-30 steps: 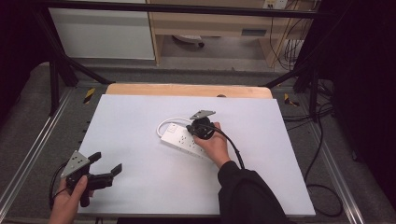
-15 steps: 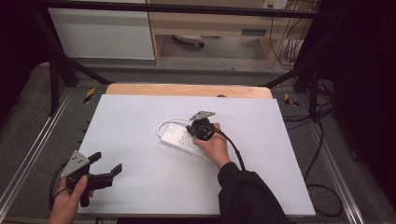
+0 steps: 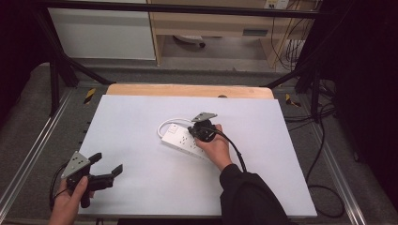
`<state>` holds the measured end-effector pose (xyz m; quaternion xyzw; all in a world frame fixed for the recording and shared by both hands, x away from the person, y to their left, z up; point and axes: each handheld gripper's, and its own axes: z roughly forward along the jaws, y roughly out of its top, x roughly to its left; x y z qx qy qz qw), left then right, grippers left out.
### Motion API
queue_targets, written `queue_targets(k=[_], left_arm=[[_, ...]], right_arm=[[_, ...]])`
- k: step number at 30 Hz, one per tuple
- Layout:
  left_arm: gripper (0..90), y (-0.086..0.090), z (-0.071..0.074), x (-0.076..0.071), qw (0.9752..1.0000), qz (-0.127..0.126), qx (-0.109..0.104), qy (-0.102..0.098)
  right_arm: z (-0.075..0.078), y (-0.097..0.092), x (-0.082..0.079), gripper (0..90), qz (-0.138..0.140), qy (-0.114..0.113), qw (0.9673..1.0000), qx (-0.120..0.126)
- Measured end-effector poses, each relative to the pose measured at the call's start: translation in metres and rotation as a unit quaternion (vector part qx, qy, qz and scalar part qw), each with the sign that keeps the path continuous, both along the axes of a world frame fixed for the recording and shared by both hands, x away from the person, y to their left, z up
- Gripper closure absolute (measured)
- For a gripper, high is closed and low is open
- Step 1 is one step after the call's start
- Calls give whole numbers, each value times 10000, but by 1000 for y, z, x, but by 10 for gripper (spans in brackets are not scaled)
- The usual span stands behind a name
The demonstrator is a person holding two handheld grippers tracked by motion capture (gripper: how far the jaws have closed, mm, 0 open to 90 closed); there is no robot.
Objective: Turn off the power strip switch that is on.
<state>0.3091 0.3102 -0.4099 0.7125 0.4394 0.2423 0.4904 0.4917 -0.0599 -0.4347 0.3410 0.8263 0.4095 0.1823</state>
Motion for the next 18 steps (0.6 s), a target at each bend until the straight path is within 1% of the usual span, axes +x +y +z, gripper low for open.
queue_targets(k=[18], left_arm=[[52, 0, 0, 0, 10000, -2, -7, 1]], right_arm=[[0, 1, 0, 900, 14, 21, 10000, -34]])
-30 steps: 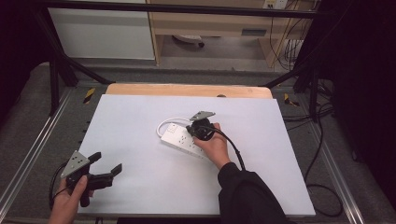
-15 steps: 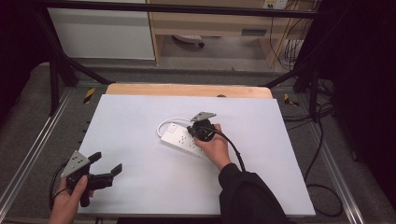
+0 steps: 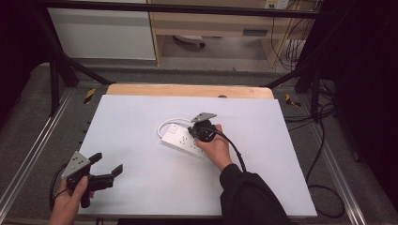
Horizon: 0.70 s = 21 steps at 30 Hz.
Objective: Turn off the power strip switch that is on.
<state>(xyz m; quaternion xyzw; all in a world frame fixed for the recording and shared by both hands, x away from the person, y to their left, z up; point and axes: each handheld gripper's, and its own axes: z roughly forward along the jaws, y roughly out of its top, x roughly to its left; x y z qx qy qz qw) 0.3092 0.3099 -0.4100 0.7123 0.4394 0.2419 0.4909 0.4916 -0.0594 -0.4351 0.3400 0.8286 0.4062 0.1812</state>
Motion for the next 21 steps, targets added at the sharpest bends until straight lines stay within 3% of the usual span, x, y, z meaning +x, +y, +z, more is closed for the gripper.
queue_targets(k=[21], left_arm=[[52, 0, 0, 0, 10000, -13, 12, -7]], right_arm=[[1, 0, 1, 900, 28, 90, 10000, 6]])
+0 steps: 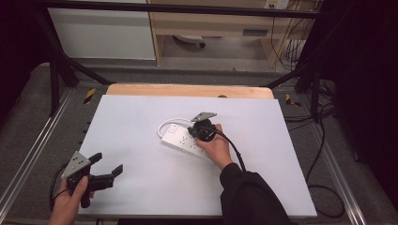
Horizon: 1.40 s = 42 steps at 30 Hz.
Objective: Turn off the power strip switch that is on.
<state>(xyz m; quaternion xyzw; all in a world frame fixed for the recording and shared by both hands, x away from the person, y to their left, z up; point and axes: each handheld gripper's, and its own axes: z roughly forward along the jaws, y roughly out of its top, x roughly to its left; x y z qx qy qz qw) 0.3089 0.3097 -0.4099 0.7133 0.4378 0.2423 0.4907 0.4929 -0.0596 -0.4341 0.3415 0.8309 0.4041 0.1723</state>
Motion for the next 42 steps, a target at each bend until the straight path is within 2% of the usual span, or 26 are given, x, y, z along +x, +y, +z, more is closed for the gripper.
queue_targets(k=[21, 35, 42], left_arm=[[52, 0, 0, 0, 10000, -1, 1, 5], [52, 1, 0, 0, 10000, 4, 0, -12], [52, 1, 0, 0, 10000, 3, -2, -14]], right_arm=[[-1, -2, 1, 900, -41, 110, 9999, -18], [0, 4, 0, 900, 16, 79, 10000, -51], [5, 1, 0, 900, -29, -17, 10000, 82]])
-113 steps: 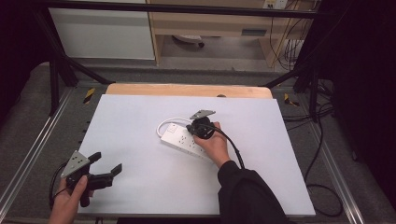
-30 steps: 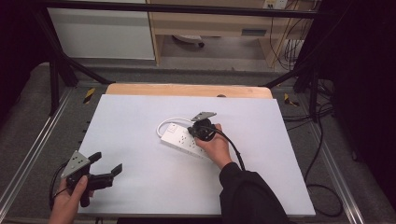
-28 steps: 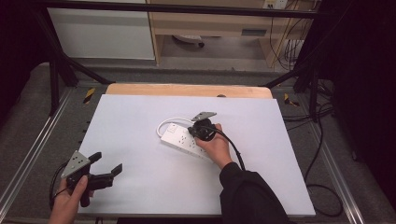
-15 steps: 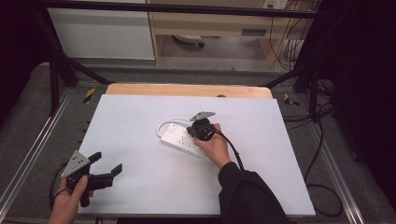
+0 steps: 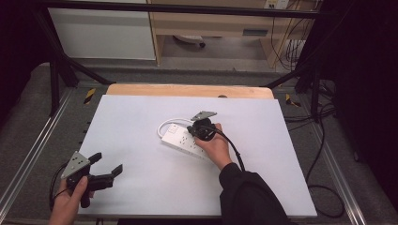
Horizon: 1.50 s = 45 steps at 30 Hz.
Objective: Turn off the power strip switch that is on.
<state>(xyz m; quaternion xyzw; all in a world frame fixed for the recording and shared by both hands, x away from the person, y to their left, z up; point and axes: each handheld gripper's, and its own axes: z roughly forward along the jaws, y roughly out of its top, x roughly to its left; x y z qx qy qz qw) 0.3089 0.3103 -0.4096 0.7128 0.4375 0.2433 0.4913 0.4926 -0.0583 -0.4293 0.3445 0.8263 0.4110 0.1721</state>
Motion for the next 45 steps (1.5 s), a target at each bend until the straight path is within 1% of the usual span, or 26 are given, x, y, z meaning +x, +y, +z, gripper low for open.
queue_targets(k=[3, 4, 6, 7, 11, 12, 14, 16, 18, 19, 22, 23, 26, 29, 31, 34, 37, 39, 41, 43, 45], left_arm=[[52, 0, 0, 0, 10000, 2, 0, -5], [52, 0, 0, 0, 10000, 3, 0, -3], [52, 0, 0, 0, 10000, 5, 0, -3], [52, 0, 0, 0, 10000, 7, 10, -5], [52, 0, 0, 0, 10000, 10, 0, -5], [52, 0, 0, 0, 10000, 13, 2, -5], [52, 0, 0, 0, 10000, 14, 12, -1], [52, 0, 0, 0, 10000, 14, 16, 3], [52, 0, 0, 0, 10000, 15, 17, 3], [52, 0, 0, 0, 10000, 16, 20, 6], [52, 0, 0, 0, 10000, 20, 22, 0], [52, 0, 0, 0, 10000, 20, 21, 0], [52, 0, 0, 0, 10000, 25, 20, 7], [52, 0, -1, 0, 10000, 34, 6, 11], [52, 0, -1, 0, 10000, 29, 15, 15], [52, 0, -1, 0, 10000, 42, 5, 15], [52, 0, -1, 0, 10000, 41, 5, 15], [52, 0, -1, 0, 10000, 41, 9, 24], [52, 0, -1, 0, 10000, 46, 3, 23], [52, 0, -1, 0, 10000, 43, 9, 22], [52, 0, -1, 0, 10000, 44, 6, 22]], right_arm=[[3, -2, -2, 890, 0, -39, 10000, 54], [5, -2, -2, 854, -43, -42, 9999, 97], [9, -4, -3, 803, -114, -108, 9995, 266], [11, -5, -4, 772, -88, -146, 9994, 305], [21, -8, -7, 590, -155, -203, 9985, 484], [23, -10, -8, 536, -175, -212, 9984, 491], [27, -12, -9, 417, -237, -165, 9981, 552], [31, -15, -10, 319, -279, -184, 9980, 543], [35, -19, -11, 214, -345, -109, 9975, 602], [37, -21, -12, 180, -389, -89, 9972, 629], [43, -30, -14, 114, -459, -131, 9965, 682], [45, -32, -15, 98, -500, -128, 9962, 707], [52, -43, -19, 72, -594, -240, 9948, 792], [58, -54, -23, 52, -590, -306, 9942, 846], [61, -61, -26, 49, -618, -335, 9933, 916], [66, -73, -31, 49, -658, -451, 9920, 976], [70, -83, -36, 49, -720, -563, 9912, 959], [72, -91, -39, 48, -732, -620, 9900, 1036], [74, -98, -43, 45, -759, -662, 9893, 1057], [76, -105, -47, 41, -787, -739, 9890, 1012], [78, -113, -50, 52, -850, -817, 9878, 1013]])
